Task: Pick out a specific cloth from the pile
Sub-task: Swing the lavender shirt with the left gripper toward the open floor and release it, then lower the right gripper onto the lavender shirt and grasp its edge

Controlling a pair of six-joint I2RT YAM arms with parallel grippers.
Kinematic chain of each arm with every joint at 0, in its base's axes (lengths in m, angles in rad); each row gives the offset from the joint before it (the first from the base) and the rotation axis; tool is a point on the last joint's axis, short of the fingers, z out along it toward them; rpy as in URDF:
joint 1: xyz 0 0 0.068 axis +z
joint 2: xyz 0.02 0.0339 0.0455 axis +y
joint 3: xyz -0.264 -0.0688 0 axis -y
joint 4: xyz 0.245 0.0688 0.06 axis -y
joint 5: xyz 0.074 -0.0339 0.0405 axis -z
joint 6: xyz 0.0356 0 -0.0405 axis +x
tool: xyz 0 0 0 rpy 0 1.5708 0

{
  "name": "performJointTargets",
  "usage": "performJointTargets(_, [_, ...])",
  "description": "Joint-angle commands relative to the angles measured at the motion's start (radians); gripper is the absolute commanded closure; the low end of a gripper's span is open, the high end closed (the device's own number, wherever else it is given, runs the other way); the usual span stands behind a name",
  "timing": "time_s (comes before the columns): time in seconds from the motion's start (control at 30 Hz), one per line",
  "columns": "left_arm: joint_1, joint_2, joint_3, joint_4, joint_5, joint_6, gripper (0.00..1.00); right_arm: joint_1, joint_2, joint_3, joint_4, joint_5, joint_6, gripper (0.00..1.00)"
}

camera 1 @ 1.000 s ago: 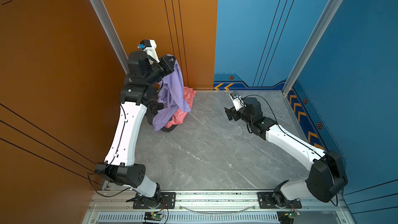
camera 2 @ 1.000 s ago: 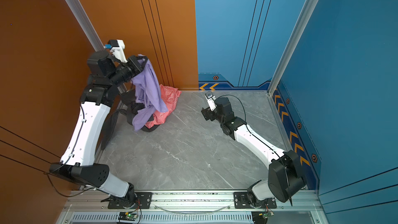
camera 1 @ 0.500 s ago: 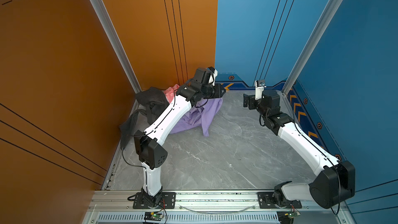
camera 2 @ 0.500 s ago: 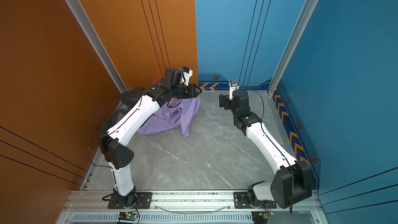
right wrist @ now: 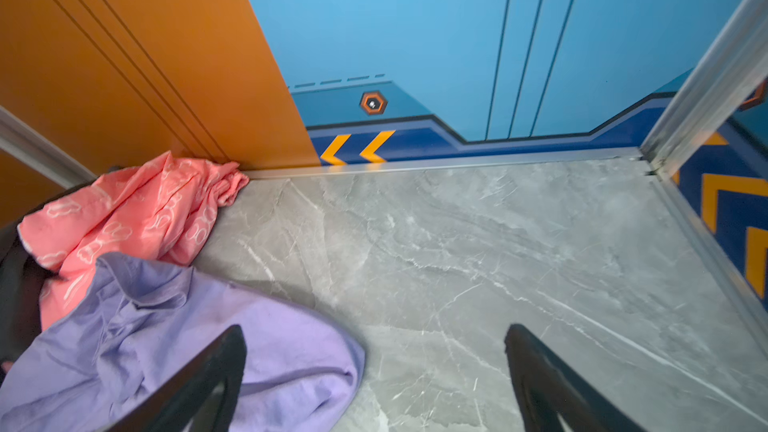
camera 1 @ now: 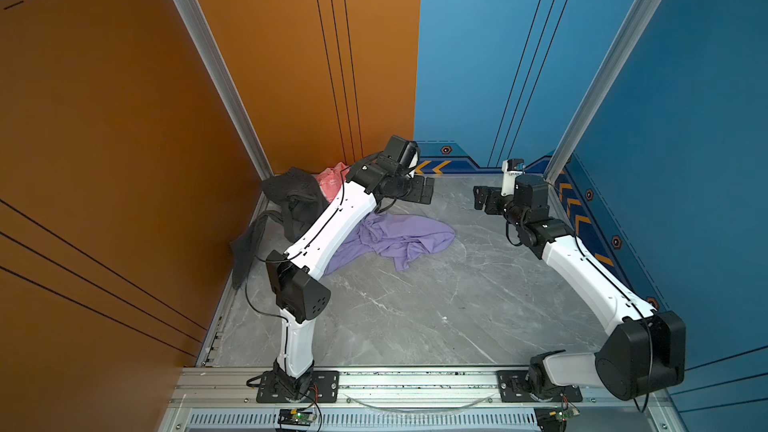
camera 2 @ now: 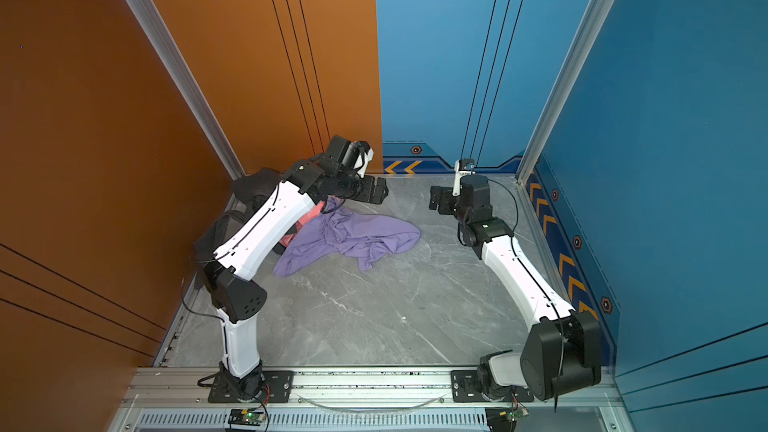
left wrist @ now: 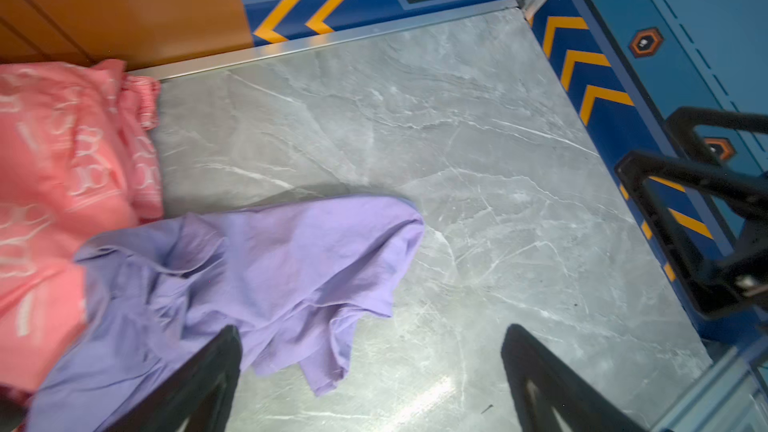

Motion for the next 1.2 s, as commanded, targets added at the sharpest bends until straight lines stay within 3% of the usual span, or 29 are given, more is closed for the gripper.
performJointTargets(0.0, [0.027, -0.092, -0.086, -0.037, -0.129, -0.005, 0.02, 0.054, 0.057, 0.062, -0.087, -0.052, -0.016, 0.04])
performJointTargets(0.3, [0.07, -0.295, -0.396, -0.015, -0.201, -0.086, 0.02, 0.209, 0.253, 0.191, -0.225, -0.096, -0.099, 0.12])
performJointTargets(0.6, [0.134, -0.54, -0.702, 0.211, -0.202, -0.126, 0.02, 0.297, 0.462, 0.336, -0.358, -0.088, -0.101, 0.25])
performJointTargets(0.9, [0.126, -0.648, -0.849, 0.285, -0.179, -0.175, 0.02, 0.342, 0.638, 0.48, -0.491, -0.097, -0.083, 0.37])
performJointTargets(0.97, [0.124, -0.666, -0.864, 0.285, -0.18, -0.176, 0.02, 0.345, 0.663, 0.494, -0.512, -0.106, -0.077, 0.45])
performJointTargets(1.17, [0.121, -0.72, -0.925, 0.285, -0.175, -0.2, 0.02, 0.347, 0.722, 0.505, -0.551, -0.092, -0.056, 0.52])
